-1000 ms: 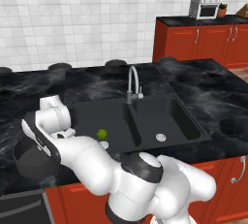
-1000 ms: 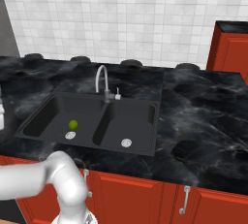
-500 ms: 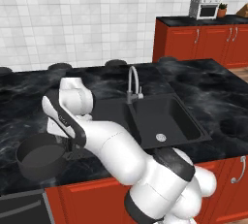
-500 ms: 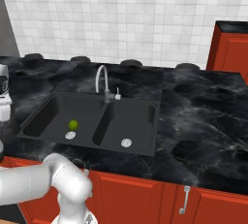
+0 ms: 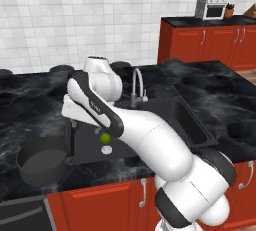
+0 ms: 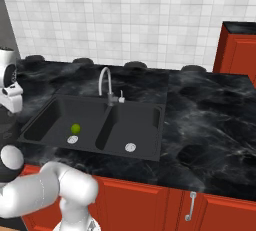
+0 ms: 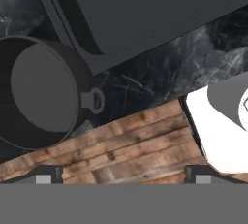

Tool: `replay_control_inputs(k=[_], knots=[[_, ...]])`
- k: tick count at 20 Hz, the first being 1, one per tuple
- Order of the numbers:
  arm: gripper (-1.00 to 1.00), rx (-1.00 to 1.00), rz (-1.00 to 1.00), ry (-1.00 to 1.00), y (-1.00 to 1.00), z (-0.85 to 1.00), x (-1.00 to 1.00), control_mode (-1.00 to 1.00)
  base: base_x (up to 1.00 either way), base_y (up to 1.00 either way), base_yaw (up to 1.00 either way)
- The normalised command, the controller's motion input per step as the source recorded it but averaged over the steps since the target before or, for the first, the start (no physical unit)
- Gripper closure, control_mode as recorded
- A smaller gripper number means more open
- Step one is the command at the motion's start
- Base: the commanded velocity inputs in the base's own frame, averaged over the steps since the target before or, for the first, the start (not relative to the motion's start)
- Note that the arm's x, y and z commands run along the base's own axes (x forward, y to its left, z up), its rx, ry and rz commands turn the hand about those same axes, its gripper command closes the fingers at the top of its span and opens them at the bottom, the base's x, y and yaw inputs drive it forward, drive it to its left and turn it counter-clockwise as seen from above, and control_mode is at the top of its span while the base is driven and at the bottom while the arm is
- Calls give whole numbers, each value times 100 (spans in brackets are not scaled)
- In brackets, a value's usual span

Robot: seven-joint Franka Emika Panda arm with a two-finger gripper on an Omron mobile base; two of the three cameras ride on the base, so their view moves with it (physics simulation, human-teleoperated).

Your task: Dump the lime from the pot into the sink. Then turn on the water and wash the lime. Then turn off the water and put the lime back in the pot.

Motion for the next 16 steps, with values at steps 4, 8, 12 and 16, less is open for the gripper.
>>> replay_control_inputs(k=[4, 8, 12, 16], knots=[[-100, -1, 12, -23, -88, 66, -18, -100, 0, 0, 0], [-100, 0, 13, -17, -95, 56, -1, -100, 0, 0, 0], [-100, 2, 17, -13, -100, 32, 0, -100, 0, 0, 0], [-100, 4, 24, -16, -100, 7, 1, -100, 0, 0, 0]])
